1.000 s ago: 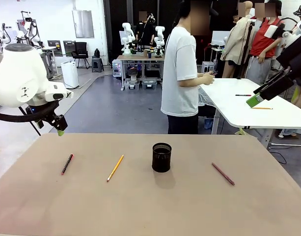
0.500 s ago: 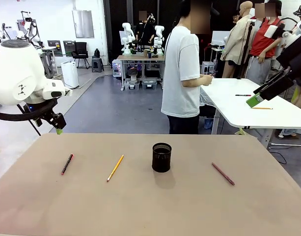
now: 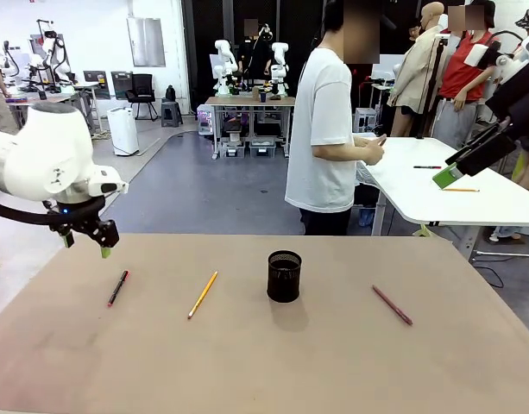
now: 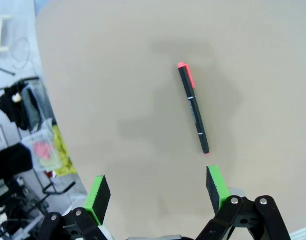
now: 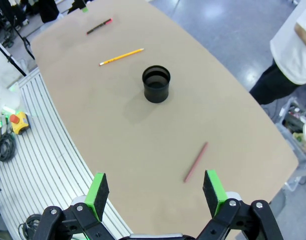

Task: Place the pens into the pen holder.
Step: Pick up a writing instrument from the table and place it into the Pen holder.

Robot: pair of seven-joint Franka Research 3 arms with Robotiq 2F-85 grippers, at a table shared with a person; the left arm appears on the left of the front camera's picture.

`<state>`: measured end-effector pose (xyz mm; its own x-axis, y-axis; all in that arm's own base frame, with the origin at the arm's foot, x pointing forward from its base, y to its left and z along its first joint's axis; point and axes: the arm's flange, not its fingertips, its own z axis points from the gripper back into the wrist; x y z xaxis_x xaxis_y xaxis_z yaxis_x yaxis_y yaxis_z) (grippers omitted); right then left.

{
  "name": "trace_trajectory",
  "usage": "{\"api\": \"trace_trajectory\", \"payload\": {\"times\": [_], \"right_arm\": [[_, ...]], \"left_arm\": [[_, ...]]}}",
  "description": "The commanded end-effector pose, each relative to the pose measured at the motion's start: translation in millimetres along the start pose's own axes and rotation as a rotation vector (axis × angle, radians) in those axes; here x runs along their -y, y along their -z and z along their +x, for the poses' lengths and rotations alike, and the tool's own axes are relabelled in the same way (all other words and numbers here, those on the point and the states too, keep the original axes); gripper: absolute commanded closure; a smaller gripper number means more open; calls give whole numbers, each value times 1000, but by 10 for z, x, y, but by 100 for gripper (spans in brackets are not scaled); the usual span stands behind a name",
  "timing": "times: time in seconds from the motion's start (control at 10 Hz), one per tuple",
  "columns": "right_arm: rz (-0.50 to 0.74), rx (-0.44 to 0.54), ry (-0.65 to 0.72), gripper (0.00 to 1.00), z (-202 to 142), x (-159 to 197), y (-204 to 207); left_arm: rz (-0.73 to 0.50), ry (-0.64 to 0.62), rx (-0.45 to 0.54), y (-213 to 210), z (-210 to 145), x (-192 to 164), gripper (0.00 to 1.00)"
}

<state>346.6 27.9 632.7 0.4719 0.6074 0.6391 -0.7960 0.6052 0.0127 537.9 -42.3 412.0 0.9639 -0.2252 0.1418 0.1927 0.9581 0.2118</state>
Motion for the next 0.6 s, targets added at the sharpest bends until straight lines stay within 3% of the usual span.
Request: {"api": "trace_trajectory", "payload": {"times": [0.0, 0.5], "right_arm": [[12, 11, 0, 0, 0, -6, -10], [12, 11, 0, 0, 0, -6, -10]], "left_arm": [[31, -13, -46, 160, 205, 190, 0], [-37, -69, -119, 764, 375, 186, 0]]}}
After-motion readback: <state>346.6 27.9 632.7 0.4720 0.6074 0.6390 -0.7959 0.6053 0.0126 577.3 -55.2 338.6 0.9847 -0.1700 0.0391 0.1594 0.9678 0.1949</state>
